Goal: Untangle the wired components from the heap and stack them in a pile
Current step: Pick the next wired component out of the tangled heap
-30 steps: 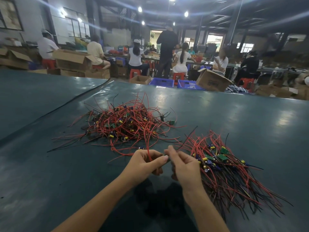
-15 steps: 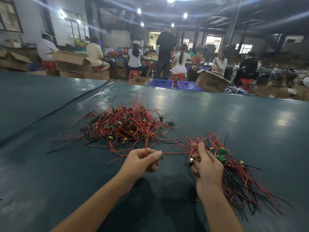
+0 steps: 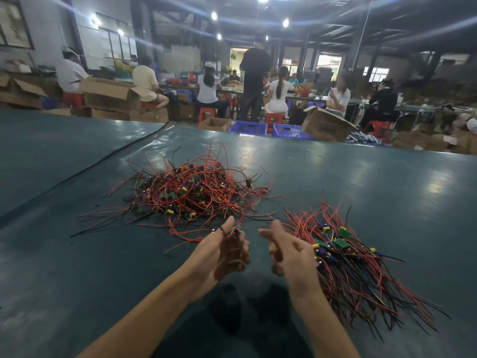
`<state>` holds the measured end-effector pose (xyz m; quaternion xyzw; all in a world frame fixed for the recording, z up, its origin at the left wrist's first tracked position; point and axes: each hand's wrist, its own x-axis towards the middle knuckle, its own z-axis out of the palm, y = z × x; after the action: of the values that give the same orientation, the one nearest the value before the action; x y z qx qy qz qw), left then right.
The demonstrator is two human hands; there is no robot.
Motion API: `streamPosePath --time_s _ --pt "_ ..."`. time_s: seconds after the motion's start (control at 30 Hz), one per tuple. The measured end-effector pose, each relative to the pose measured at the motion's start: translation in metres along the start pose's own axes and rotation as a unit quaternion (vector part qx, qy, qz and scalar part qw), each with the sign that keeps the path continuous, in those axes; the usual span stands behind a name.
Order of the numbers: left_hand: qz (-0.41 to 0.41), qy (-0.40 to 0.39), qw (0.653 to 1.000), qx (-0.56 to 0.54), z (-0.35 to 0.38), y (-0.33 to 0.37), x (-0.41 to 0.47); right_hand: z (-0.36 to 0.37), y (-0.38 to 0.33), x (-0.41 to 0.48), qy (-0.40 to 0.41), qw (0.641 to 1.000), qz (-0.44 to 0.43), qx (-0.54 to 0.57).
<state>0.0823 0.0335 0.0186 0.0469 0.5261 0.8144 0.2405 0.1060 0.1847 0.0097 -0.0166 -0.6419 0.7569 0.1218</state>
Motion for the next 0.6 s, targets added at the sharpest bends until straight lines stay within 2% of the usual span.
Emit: streamPosePath --time_s 0.07,0.13,0.27,0.53,0.6 --pt "-0.021 -0.030 0.998 0.054 0.004 -0.005 -0.001 0.013 0.004 -0.005 -0.040 0.998 -0.028 -0.034" --pt "-0.033 -0.051 0.994 0.091 0.004 -0.007 -0.001 0.022 0.006 -0.006 -0.045 0.998 -0.040 -0.020" --pt "-0.033 -0.087 0.989 0.118 0.003 -0.007 0.001 0.021 0.006 -0.004 -0.018 1.000 -0.026 0.003" --pt "0.009 -0.093 0.984 0.148 -0.003 -0.013 0.002 0.018 0.004 -0.004 0.042 0.999 0.007 -0.009" --pt "0.015 -0.110 0.981 0.161 -0.003 -0.010 -0.001 0.014 0.001 -0.002 0.067 0.997 0.027 0.021"
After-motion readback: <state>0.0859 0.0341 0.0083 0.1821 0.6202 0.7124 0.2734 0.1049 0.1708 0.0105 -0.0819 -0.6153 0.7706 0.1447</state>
